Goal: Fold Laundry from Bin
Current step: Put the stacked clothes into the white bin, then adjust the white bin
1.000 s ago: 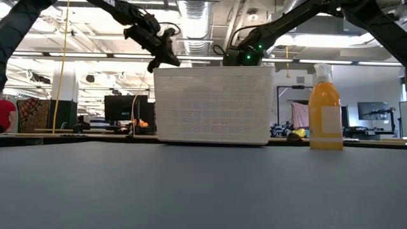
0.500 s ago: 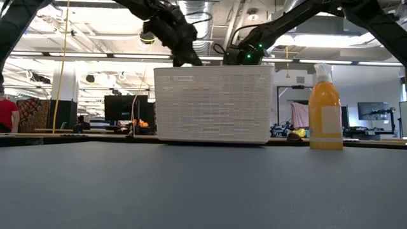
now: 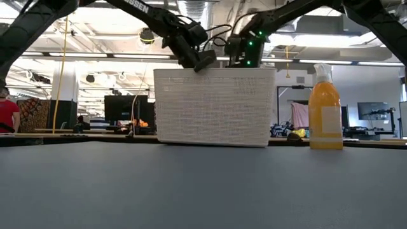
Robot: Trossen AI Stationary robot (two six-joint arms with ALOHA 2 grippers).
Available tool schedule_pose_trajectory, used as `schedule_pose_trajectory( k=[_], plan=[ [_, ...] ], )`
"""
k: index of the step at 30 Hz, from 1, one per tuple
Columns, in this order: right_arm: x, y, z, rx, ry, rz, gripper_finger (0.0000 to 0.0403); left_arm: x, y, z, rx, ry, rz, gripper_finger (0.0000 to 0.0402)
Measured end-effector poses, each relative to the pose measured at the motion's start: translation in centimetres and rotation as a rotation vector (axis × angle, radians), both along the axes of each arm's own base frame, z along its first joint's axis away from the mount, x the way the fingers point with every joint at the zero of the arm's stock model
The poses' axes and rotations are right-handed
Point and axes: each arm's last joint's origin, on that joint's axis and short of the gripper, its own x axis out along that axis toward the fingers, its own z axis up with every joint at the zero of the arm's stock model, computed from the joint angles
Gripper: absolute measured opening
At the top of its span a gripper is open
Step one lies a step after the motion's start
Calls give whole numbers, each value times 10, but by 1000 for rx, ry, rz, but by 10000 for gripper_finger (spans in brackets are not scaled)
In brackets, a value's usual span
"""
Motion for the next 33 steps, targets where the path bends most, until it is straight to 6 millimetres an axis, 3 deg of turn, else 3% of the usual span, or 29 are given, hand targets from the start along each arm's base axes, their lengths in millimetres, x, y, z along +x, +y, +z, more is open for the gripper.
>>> schedule_pose_trajectory(
  k=[4, 9, 19, 22, 26, 29, 33],
  plan=[
    [0, 7, 20, -75, 101, 125, 210, 3, 1, -6, -39, -15, -26, 0],
    [-1, 16, 47, -144, 175, 272, 202, 5, 3, 1, -11, -76, -23, 0],
    [-15, 31, 95, -171, 170, 322, 200, -12, -10, 63, 51, -199, -62, 0],
    [-21, 37, 102, -123, 111, 349, 200, -24, -17, 74, 52, -172, -80, 0],
    [-39, 53, 120, -65, 39, 317, 200, -50, -32, 104, 66, -183, -104, 0],
    [-55, 64, 132, -22, -1, 201, 200, -77, -40, 121, 52, -163, -78, 0],
    [-74, 73, 141, 6, -87, 33, 200, -120, -43, 124, -1, -163, 57, 0]
  ],
)
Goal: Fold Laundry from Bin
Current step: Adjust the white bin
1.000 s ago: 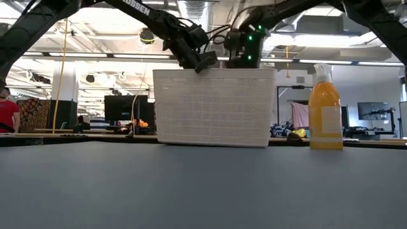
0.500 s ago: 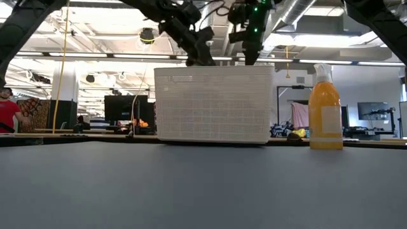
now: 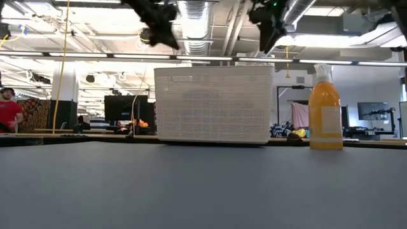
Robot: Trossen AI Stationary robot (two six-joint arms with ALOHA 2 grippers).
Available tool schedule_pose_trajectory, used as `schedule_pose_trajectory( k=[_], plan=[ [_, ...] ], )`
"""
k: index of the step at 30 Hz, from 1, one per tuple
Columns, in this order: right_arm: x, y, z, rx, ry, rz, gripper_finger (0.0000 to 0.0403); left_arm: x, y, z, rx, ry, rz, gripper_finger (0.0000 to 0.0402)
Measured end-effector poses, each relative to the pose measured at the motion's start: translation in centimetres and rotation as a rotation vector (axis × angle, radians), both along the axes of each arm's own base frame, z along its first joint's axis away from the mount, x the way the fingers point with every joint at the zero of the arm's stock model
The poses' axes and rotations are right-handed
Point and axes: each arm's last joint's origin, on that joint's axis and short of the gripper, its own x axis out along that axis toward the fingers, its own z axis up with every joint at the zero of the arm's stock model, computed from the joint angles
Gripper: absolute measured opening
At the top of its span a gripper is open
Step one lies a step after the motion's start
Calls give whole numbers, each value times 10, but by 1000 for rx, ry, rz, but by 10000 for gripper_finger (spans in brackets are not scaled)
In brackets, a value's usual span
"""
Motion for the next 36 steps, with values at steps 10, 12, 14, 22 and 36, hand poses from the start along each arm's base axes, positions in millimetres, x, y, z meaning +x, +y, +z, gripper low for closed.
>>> schedule_pose_trajectory(
  k=[10, 12, 14, 22, 36],
  plan=[
    [-29, 12, -35, -74, -149, -311, 200, -56, -15, -52, -123, -73, 468, 2],
    [-30, 12, -54, -70, -175, -338, 200, -55, -14, -62, -168, -92, 498, 10],
    [-29, 9, -70, -62, -202, -359, 200, -52, -11, -68, -204, -101, 512, 24],
    [-28, 1, -96, -29, -250, -390, 200, -48, -2, -74, -194, -103, 579, 114],
    [-24, -7, -106, -55, -180, -326, 180, -33, -26, -80, -362, -72, 405, 147]
  ],
)
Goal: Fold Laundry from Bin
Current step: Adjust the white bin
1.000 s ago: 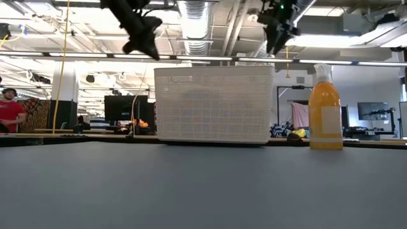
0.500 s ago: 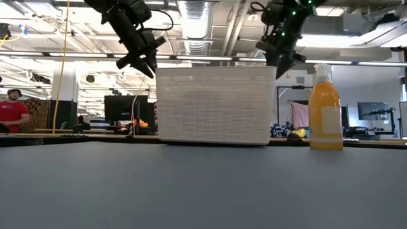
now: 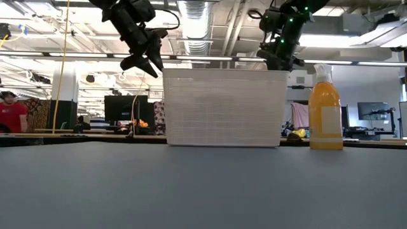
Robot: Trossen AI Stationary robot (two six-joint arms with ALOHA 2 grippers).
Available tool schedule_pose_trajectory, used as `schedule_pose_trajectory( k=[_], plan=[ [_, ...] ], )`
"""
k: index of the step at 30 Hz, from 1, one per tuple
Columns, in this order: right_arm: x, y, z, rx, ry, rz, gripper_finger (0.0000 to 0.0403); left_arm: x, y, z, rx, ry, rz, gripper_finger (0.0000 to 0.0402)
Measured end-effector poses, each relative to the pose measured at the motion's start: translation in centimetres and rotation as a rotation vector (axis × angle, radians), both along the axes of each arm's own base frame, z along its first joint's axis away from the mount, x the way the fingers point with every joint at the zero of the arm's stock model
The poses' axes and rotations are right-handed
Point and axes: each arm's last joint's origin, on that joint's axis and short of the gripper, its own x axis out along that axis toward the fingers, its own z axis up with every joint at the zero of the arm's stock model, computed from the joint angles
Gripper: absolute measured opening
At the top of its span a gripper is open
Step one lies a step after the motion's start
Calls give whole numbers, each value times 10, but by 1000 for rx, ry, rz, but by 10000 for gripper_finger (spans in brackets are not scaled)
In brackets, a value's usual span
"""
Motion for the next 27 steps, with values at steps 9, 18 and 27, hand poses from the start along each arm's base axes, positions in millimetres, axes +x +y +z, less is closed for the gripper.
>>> schedule_pose_trajectory(
  k=[9, 18, 27],
  plan=[
    [5, 6, 0, 16, -26, -4, 131, 0, -9, 0, 58, 100, 30, 142],
    [6, 10, 0, 33, -13, 26, 128, -9, -15, 24, 108, 67, 36, 142],
    [-1, 12, 29, 16, 0, 34, 161, -27, -33, 64, 225, -55, 45, 142]
  ],
)
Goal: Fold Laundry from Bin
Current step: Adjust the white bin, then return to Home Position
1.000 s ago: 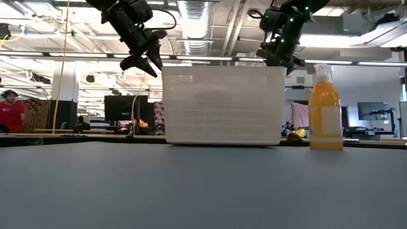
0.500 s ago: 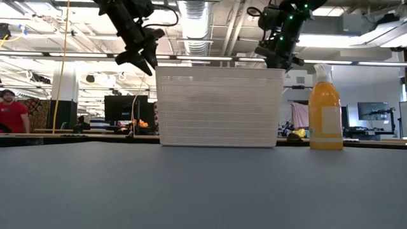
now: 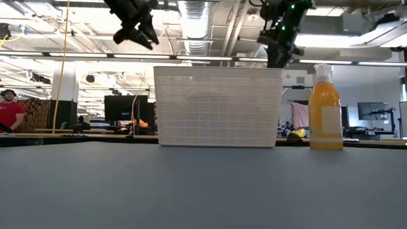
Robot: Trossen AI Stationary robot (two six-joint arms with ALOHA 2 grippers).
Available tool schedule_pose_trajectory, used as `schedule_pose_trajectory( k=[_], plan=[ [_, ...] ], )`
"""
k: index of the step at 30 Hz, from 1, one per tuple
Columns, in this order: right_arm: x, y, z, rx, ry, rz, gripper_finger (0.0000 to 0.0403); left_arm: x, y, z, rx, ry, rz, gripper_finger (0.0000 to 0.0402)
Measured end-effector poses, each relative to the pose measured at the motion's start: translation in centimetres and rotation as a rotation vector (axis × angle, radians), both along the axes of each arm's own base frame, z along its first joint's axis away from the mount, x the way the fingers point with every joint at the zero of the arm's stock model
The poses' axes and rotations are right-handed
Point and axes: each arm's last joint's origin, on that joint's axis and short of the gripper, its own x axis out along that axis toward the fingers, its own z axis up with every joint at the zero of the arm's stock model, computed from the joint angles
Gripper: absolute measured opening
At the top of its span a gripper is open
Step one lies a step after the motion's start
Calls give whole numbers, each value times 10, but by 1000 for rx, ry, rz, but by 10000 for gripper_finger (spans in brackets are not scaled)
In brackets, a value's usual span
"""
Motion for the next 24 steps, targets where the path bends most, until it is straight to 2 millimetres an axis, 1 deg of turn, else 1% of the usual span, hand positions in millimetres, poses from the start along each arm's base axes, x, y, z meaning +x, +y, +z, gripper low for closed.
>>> schedule_pose_trajectory(
  k=[4, 7, 10, 12, 14, 16, 18, 21, 24],
  plan=[
    [-4, 3, 22, -19, -22, 1, 179, -4, -9, 12, 48, -62, -35, 142],
    [-3, 13, 36, -33, -40, 59, 186, 0, -21, 21, 88, -125, -196, 141],
    [-2, 36, 46, -31, -100, 202, 185, 10, -41, 27, 109, -221, -385, 141],
    [-2, 58, 50, -50, -131, 282, 179, 16, -58, 28, 103, -261, -457, 141],
    [-5, 84, 50, -94, -178, 351, 168, 22, -79, 25, 112, -265, -517, 141],
    [-8, 110, 48, -142, -259, 420, 154, 30, -103, 19, 153, -275, -597, 141],
    [-12, 135, 40, -181, -365, 506, 138, 37, -128, 9, 203, -297, -674, 141],
    [-17, 166, 18, -224, -514, 635, 111, 43, -160, -13, 286, -337, -744, 141],
    [-21, 186, -9, -245, -628, 726, 84, 44, -183, -40, 367, -373, -762, 141]
  ],
)
